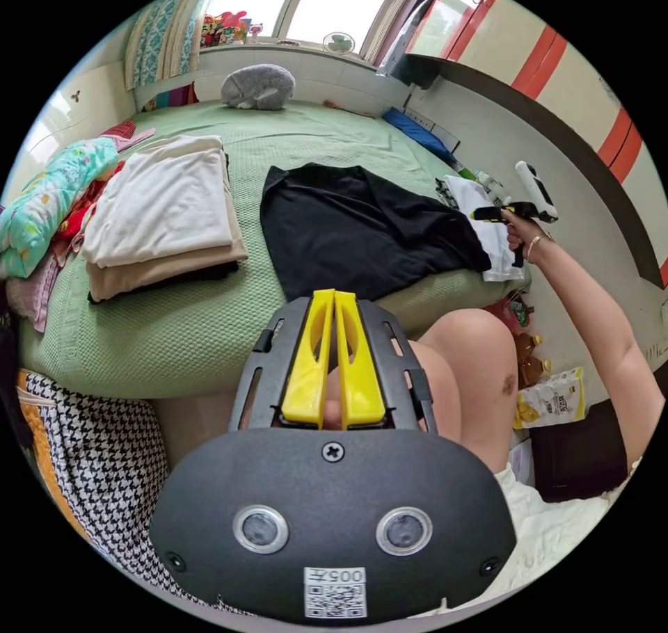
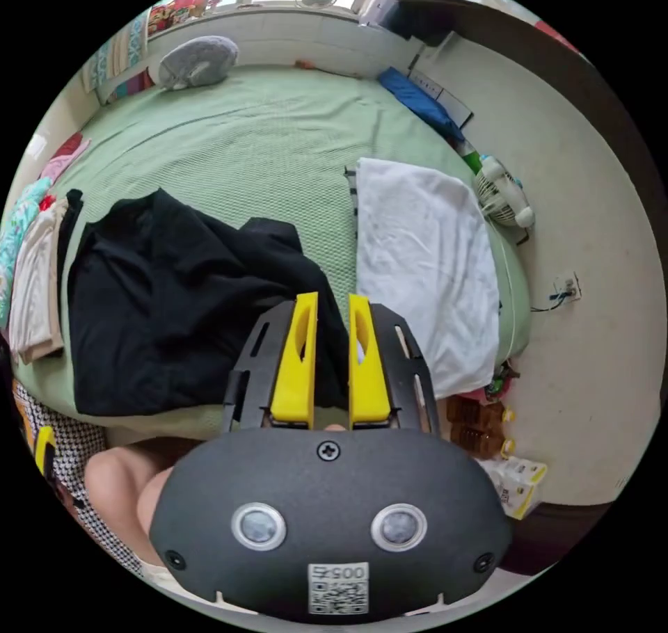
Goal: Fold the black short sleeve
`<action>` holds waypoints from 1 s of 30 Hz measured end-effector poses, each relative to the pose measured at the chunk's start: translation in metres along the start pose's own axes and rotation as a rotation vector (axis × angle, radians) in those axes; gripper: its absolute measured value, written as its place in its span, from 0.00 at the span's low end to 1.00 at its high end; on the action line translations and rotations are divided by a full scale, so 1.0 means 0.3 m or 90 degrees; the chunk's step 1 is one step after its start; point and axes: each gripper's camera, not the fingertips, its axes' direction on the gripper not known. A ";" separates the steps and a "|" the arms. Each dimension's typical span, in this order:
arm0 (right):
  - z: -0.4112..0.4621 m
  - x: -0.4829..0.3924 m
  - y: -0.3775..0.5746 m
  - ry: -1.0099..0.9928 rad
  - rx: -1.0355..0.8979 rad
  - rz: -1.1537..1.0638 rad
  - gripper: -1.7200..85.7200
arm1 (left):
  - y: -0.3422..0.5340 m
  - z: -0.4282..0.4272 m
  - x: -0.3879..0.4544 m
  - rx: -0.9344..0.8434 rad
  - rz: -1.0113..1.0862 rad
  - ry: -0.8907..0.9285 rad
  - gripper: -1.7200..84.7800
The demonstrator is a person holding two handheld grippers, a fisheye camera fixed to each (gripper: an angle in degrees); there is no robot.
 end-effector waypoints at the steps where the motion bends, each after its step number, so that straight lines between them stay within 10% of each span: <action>1: -0.005 -0.003 0.009 0.002 0.006 -0.011 0.09 | -0.008 0.007 -0.002 0.001 -0.002 -0.006 0.02; 15: -0.135 -0.404 0.143 -0.230 0.098 -0.329 0.17 | -0.378 0.264 -0.135 -0.011 0.009 -0.092 0.12; 30: -0.046 -0.377 0.076 -0.291 0.075 -0.278 0.03 | -0.769 0.678 -0.358 -0.108 -0.074 -0.084 0.13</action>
